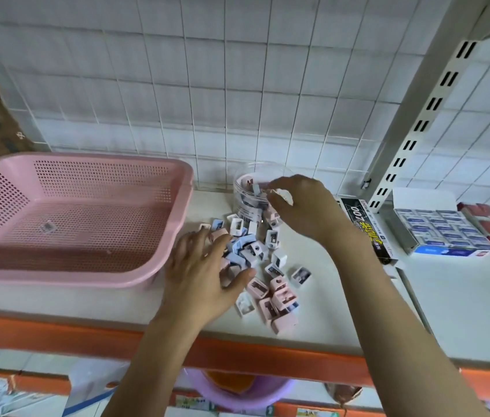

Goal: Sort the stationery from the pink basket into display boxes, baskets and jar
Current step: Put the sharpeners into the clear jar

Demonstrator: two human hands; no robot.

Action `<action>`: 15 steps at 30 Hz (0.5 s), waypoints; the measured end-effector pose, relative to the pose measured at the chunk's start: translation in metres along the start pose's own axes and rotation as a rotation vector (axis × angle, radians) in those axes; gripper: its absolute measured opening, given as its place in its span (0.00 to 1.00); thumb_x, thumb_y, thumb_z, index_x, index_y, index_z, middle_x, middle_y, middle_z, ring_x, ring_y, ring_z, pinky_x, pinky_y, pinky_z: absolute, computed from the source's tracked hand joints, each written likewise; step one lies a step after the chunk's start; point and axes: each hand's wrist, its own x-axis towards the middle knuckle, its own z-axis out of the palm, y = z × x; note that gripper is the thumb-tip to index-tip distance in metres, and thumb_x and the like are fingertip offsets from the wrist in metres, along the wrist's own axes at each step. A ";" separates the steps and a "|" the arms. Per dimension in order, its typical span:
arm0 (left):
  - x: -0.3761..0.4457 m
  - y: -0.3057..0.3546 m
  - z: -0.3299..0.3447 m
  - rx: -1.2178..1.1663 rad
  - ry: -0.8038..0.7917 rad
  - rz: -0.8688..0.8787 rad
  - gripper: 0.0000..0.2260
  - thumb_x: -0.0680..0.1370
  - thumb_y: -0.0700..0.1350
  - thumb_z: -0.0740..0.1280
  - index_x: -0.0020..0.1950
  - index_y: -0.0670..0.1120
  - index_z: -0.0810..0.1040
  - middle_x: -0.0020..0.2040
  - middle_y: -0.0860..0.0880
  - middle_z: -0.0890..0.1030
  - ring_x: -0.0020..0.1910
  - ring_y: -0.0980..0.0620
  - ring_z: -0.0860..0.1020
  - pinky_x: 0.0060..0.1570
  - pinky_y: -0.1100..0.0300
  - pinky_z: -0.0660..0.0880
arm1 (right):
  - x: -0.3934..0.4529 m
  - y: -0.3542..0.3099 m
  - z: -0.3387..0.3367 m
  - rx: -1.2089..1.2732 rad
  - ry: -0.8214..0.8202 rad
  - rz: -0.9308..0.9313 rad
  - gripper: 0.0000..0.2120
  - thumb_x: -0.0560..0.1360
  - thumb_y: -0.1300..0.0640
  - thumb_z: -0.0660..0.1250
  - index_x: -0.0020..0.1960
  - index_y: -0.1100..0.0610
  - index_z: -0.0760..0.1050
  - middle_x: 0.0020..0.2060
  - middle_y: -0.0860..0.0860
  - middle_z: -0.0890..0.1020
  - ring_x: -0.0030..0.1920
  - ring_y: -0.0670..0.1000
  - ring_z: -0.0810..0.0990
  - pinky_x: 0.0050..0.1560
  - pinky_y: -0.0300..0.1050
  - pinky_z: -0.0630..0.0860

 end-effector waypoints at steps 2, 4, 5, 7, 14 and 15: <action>-0.009 0.001 0.002 0.021 -0.059 -0.037 0.40 0.66 0.76 0.49 0.70 0.55 0.67 0.71 0.43 0.66 0.71 0.35 0.61 0.64 0.39 0.63 | -0.031 0.005 0.010 0.084 0.081 0.001 0.13 0.78 0.55 0.62 0.60 0.54 0.78 0.56 0.56 0.80 0.57 0.57 0.77 0.57 0.48 0.73; -0.014 0.003 0.004 0.010 -0.103 -0.047 0.43 0.65 0.78 0.44 0.74 0.56 0.61 0.75 0.41 0.60 0.73 0.34 0.57 0.65 0.36 0.60 | -0.062 0.009 0.020 0.146 0.087 0.007 0.14 0.76 0.54 0.65 0.61 0.55 0.77 0.56 0.55 0.79 0.57 0.57 0.77 0.58 0.46 0.72; -0.014 0.005 0.004 0.018 -0.134 -0.042 0.44 0.64 0.78 0.42 0.75 0.57 0.58 0.76 0.41 0.58 0.73 0.36 0.57 0.66 0.38 0.59 | -0.075 0.011 0.024 0.168 0.060 -0.003 0.17 0.75 0.52 0.67 0.63 0.54 0.76 0.58 0.54 0.78 0.59 0.56 0.75 0.59 0.45 0.70; -0.009 0.004 0.007 0.052 -0.150 -0.033 0.43 0.65 0.75 0.39 0.76 0.56 0.53 0.76 0.43 0.56 0.72 0.40 0.59 0.66 0.44 0.60 | -0.098 0.012 0.031 0.228 -0.043 -0.032 0.28 0.70 0.40 0.67 0.67 0.49 0.71 0.64 0.51 0.73 0.66 0.52 0.69 0.64 0.41 0.67; 0.002 0.005 0.017 0.002 0.081 0.043 0.27 0.71 0.56 0.54 0.70 0.54 0.70 0.53 0.44 0.79 0.46 0.40 0.77 0.42 0.49 0.72 | -0.119 0.022 0.053 0.138 -0.134 -0.007 0.39 0.65 0.32 0.66 0.72 0.44 0.63 0.70 0.47 0.65 0.72 0.48 0.60 0.70 0.37 0.56; 0.001 0.005 0.018 0.008 0.092 0.055 0.25 0.72 0.54 0.54 0.68 0.55 0.71 0.51 0.45 0.79 0.45 0.40 0.77 0.41 0.50 0.72 | -0.117 0.023 0.055 0.124 -0.081 -0.012 0.33 0.69 0.37 0.65 0.71 0.47 0.66 0.68 0.48 0.68 0.71 0.50 0.64 0.68 0.37 0.59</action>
